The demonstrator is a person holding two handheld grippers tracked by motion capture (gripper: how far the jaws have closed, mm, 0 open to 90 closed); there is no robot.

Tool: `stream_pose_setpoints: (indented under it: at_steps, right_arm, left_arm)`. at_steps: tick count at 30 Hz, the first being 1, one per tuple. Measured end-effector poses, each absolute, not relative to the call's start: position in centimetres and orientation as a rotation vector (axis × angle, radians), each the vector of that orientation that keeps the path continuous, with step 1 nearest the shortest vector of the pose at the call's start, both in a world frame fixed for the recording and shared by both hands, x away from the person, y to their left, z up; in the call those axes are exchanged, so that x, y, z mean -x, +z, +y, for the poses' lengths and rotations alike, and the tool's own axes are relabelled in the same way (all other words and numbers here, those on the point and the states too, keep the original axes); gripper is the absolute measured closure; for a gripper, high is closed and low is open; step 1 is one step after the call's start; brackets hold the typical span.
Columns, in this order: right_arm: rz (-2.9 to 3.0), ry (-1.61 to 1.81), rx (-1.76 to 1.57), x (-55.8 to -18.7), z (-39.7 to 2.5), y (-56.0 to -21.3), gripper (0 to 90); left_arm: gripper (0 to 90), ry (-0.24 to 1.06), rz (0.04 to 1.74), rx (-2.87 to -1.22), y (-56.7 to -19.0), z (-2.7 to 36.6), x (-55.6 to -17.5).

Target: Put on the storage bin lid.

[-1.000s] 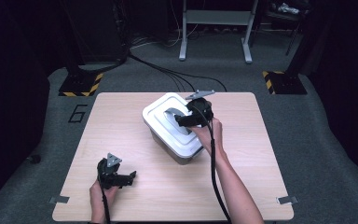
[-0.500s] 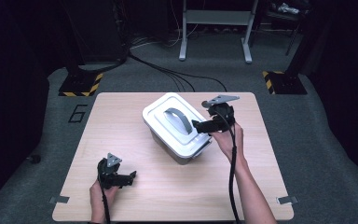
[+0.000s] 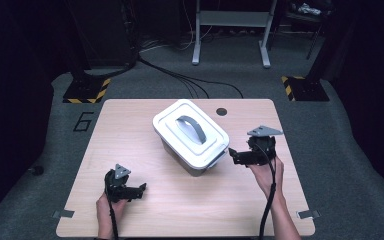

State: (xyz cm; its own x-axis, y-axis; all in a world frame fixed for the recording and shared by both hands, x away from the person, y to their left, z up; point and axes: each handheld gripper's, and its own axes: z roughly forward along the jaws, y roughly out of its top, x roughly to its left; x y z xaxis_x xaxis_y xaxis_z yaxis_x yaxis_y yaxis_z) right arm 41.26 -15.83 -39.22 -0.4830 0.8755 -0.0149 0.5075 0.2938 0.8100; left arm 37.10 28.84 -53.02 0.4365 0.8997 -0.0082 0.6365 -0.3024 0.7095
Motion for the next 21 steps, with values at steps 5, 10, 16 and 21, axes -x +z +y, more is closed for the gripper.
stream_pose_setpoints:
  at_steps: [5, 10, 16, 21]
  right_arm:
    - [2.109, 1.036, -1.331, -40.2, -17.7, -43.4, 0.0]
    - [2.147, 0.969, -1.412, -39.6, -18.8, -48.1, 0.0]
    - [2.146, 0.923, -1.438, -38.9, -19.2, -51.4, 0.0]
    - [2.143, 0.900, -1.441, -38.8, -19.3, -52.5, 0.0]
  left_arm:
    - [1.2, 0.525, 1.286, -2.048, -53.0, 28.8, -37.1]
    - [1.2, 0.525, 1.286, -2.048, -53.0, 28.8, -37.1]
    - [1.3, 0.525, 1.285, -2.048, -53.0, 28.8, -37.1]
    - [1.2, 0.525, 1.285, -2.048, -53.0, 28.8, -37.1]
